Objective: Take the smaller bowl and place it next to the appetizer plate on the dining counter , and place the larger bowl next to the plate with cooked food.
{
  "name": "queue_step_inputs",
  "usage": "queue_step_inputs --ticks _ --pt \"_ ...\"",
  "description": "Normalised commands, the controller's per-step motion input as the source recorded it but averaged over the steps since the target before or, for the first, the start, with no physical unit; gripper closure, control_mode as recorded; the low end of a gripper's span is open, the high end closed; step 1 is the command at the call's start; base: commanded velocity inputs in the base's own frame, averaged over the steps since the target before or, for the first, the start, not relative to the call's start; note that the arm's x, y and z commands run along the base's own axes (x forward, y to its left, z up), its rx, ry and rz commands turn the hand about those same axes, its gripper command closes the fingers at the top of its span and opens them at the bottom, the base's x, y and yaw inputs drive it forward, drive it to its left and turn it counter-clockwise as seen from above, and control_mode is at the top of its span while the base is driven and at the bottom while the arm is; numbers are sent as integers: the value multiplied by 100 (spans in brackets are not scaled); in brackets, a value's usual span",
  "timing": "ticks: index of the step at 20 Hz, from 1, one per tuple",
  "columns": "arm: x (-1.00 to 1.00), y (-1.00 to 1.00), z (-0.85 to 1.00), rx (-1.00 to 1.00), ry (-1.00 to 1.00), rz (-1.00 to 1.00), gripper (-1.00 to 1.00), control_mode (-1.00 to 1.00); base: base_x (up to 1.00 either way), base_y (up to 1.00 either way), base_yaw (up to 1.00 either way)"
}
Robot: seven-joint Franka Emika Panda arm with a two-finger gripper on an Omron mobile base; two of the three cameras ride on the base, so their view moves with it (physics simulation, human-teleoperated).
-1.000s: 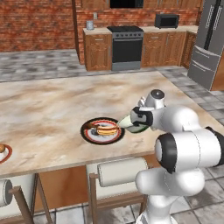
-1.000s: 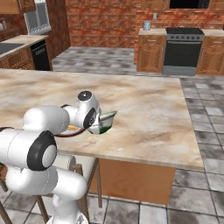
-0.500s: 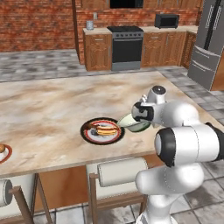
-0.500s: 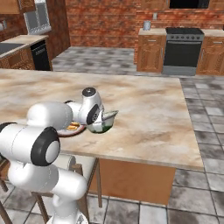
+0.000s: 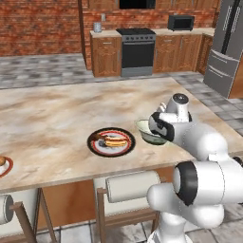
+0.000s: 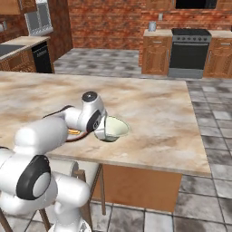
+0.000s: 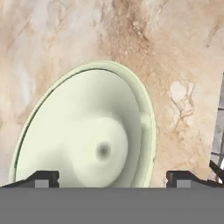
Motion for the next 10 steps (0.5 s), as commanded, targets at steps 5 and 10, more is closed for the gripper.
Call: queue_step_inputs --ticks 5,10 --pt "-69 -10 97 -3 -1 0 -100 -100 0 0 0" --pt "-100 24 44 -7 11 24 -100 -100 0 0 0"
